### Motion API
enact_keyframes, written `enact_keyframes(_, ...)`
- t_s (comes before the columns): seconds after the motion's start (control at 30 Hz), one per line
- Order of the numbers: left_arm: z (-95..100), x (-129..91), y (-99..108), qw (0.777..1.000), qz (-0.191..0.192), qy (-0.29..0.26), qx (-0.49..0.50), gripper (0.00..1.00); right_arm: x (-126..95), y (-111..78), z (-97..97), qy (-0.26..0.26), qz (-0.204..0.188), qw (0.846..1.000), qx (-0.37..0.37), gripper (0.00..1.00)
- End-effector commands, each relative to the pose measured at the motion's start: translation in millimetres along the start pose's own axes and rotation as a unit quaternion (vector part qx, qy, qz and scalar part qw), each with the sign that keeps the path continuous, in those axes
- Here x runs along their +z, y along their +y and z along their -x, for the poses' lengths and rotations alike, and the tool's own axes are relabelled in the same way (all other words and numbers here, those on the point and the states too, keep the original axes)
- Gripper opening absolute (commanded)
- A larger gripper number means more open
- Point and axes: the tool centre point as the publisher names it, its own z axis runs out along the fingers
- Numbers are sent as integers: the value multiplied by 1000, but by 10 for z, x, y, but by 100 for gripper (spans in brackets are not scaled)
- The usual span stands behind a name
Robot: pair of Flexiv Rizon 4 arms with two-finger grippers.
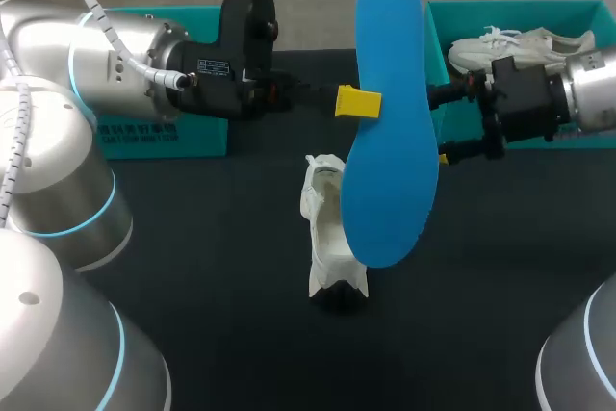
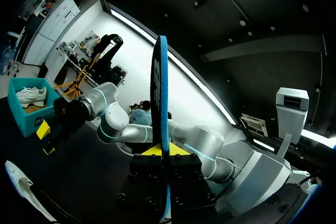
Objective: Take the shoe out of the shoebox, open the shoe tongue, remove and reinsert the insole, then place the shoe into the shoebox
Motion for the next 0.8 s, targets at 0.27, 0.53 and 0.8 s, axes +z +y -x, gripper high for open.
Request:
enact_keyframes(0.27,5,14,9,1000,-1,0,0,0,-146,3,-186,42,23,998,-31,100)
enact_keyframes(0.53,5,14,9,1000,-1,0,0,0,-393,100,-591,105,44,991,-76,100)
enact_keyframes(0.8,5,14,9,1000,-1,0,0,0,-449,116,-800,134,26,985,-107,100)
